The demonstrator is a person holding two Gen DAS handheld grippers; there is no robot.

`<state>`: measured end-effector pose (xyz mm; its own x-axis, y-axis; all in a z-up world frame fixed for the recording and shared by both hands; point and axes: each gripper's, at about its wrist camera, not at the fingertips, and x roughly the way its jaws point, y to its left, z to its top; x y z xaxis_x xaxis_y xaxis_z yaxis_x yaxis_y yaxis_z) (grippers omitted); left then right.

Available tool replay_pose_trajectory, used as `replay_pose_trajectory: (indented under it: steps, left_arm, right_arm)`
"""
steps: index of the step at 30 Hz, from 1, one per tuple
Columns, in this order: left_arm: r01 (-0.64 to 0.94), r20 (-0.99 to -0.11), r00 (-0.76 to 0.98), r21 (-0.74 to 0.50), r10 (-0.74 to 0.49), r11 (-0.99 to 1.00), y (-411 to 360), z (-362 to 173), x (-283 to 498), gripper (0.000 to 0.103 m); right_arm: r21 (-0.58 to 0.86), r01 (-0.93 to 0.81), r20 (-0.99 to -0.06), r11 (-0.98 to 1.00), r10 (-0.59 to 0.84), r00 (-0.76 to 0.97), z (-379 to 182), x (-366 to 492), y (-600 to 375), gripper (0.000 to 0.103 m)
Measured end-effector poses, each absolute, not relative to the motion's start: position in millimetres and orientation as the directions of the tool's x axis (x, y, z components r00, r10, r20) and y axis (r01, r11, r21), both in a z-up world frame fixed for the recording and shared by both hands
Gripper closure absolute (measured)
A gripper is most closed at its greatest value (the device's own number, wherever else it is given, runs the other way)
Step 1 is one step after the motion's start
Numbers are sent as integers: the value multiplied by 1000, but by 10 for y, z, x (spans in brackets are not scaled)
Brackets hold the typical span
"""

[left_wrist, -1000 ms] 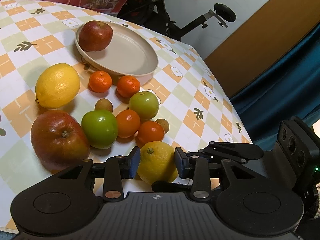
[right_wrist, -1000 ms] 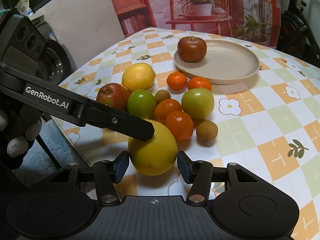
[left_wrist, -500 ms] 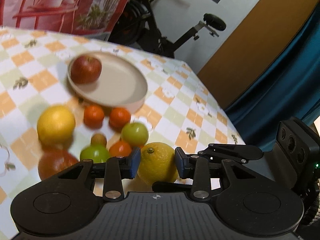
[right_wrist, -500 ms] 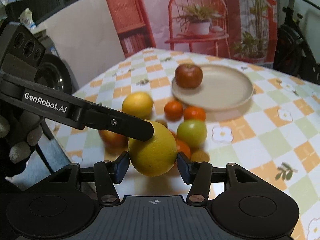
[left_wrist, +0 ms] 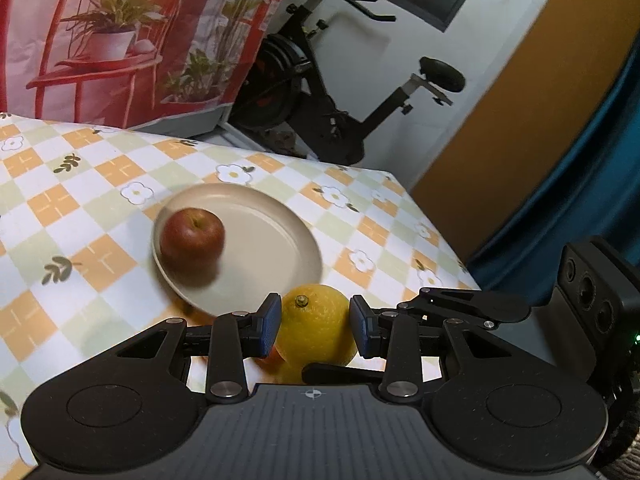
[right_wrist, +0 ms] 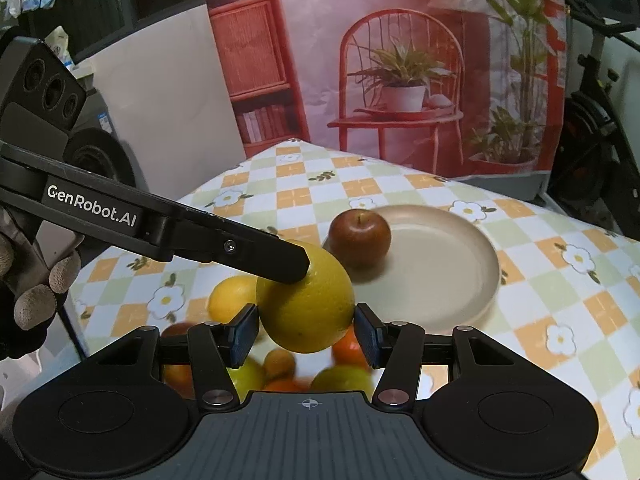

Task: Organize fruits
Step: 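Lift the lemon with the left gripper and lower it beside the red apple on the plate, then open the left gripper to release the lemon on the plate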

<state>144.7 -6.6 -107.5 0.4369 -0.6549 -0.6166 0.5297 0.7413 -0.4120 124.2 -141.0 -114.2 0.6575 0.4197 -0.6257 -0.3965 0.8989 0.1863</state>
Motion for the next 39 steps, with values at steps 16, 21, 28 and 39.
replay_pose_trajectory:
  steps: [16, 21, 28, 39]
  left_arm:
    - [424, -702, 413, -415, -580, 805, -150, -1463, 2175, 63]
    - [409, -730, 406, -393, -550, 823, -181, -1543, 2272, 63]
    - [388, -745, 413, -375, -523, 842, -152, -1579, 2340, 63]
    - [365, -756, 455, -323, -470, 873, -101, -1535, 2404, 63]
  right_arm:
    - [215, -400, -683, 891, 430, 591, -1626, 2073, -1450, 55]
    - [229, -393, -697, 891, 432, 572, -1743, 2187, -1431, 55]
    - [250, -379, -708, 891, 435, 556, -1824, 2299, -1373, 54]
    - [253, -369, -710, 895, 430, 557, -1817, 2424, -1263, 54]
